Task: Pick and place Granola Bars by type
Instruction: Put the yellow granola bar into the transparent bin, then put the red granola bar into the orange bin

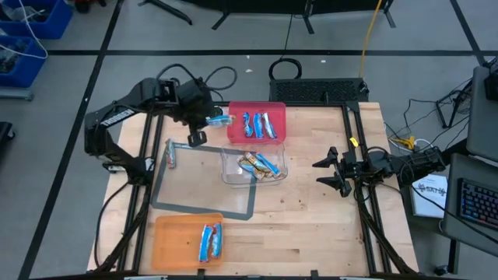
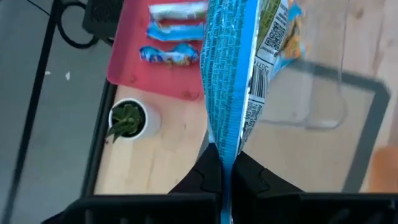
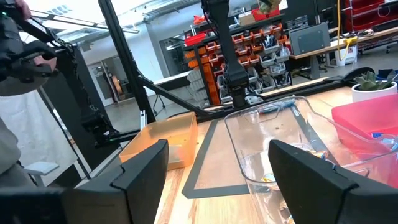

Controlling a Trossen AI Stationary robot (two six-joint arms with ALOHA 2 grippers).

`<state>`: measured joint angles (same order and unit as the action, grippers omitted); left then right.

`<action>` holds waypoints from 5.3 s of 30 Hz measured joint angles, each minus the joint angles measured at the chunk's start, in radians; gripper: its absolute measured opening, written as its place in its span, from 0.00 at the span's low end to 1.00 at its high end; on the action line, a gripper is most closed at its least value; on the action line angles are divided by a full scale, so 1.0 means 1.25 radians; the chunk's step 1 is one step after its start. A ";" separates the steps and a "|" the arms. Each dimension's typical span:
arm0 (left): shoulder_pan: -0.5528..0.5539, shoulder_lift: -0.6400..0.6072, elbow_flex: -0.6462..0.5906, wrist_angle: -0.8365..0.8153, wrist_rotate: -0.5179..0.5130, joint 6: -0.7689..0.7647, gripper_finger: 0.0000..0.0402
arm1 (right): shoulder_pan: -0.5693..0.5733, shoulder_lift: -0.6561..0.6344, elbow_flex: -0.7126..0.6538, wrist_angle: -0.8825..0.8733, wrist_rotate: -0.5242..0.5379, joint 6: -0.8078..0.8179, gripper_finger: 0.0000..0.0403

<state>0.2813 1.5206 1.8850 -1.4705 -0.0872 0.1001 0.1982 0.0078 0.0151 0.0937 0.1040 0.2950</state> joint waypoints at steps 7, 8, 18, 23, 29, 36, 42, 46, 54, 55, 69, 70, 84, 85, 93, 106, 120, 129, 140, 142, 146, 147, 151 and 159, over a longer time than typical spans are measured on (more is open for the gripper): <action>-0.001 0.059 0.015 -0.015 0.007 0.118 0.02 | 0.000 0.000 0.000 0.000 0.000 0.000 0.66; -0.005 0.066 0.015 -0.015 0.008 0.129 0.02 | 0.000 0.000 0.000 0.000 0.000 0.000 0.66; -0.062 0.130 0.013 0.072 0.049 0.222 0.02 | 0.000 0.000 0.000 0.000 0.000 0.000 0.66; -0.076 0.156 0.002 0.098 0.050 0.235 0.02 | 0.000 0.000 0.000 0.000 0.000 0.000 0.66; -0.087 0.156 -0.101 0.161 0.054 0.246 0.02 | 0.000 0.000 0.000 0.000 0.000 0.000 0.66; -0.086 0.156 -0.190 0.253 0.055 0.259 0.02 | 0.000 0.000 0.000 0.000 0.000 0.000 0.66; -0.095 0.156 -0.264 0.354 0.055 0.273 0.02 | 0.000 0.000 0.000 0.000 0.000 0.000 0.66; -0.097 0.156 -0.309 0.398 0.066 0.274 0.02 | 0.000 0.000 0.000 0.000 0.000 0.000 0.66; -0.115 0.156 -0.425 0.496 0.080 0.275 0.02 | 0.000 0.000 -0.001 0.000 0.000 0.000 0.66; -0.117 0.156 -0.440 0.511 0.084 0.276 0.02 | 0.000 0.000 -0.001 0.000 0.000 0.000 0.66; -0.132 0.229 -0.542 0.622 0.093 0.313 0.01 | 0.000 0.000 -0.001 0.000 0.000 0.000 0.66; -0.132 0.232 -0.541 0.627 0.093 0.315 0.01 | 0.000 0.000 -0.001 0.000 0.000 0.000 0.66; -0.131 0.226 -0.509 0.650 0.071 0.321 0.06 | 0.000 0.000 -0.001 0.001 0.000 0.000 0.66; -0.131 0.228 -0.509 0.645 0.073 0.316 0.08 | 0.000 0.000 -0.001 0.001 0.000 0.000 0.66; -0.125 0.226 -0.509 0.607 0.057 0.294 0.27 | 0.000 0.000 0.000 0.000 0.000 0.000 0.66; -0.122 0.159 -0.467 0.571 -0.014 0.259 0.58 | 0.000 0.000 0.000 0.000 0.000 0.000 0.66; -0.059 -0.020 -0.322 0.365 -0.293 -0.225 0.71 | 0.000 0.000 0.000 0.000 0.000 0.000 0.66; 0.047 -0.093 -0.322 0.223 -0.397 -0.587 0.70 | 0.000 0.000 0.000 0.000 0.000 0.000 0.66; 0.135 -0.195 -0.480 0.151 -0.370 -0.826 0.75 | 0.000 0.000 0.000 0.000 0.000 0.000 0.66; 0.143 -0.218 -0.539 0.150 -0.352 -0.863 0.76 | 0.000 0.000 0.000 0.000 0.000 0.000 0.66; 0.146 -0.251 -0.663 0.152 -0.325 -0.917 0.80 | 0.000 0.000 0.000 0.000 0.000 0.000 0.66; 0.146 -0.257 -0.691 0.152 -0.326 -0.929 0.81 | 0.000 0.000 0.000 0.000 0.000 0.000 0.66; 0.146 -0.260 -0.789 0.158 -0.327 -0.972 0.85 | 0.000 0.000 0.000 0.000 0.000 0.000 0.66; 0.146 -0.259 -0.945 0.300 -0.249 -1.008 0.87 | 0.000 0.000 -0.001 0.000 0.000 0.000 0.66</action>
<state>0.4644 1.1965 0.7035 -1.0960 -0.3981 -1.1603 0.1982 0.0078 0.0137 0.0937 0.1040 0.2948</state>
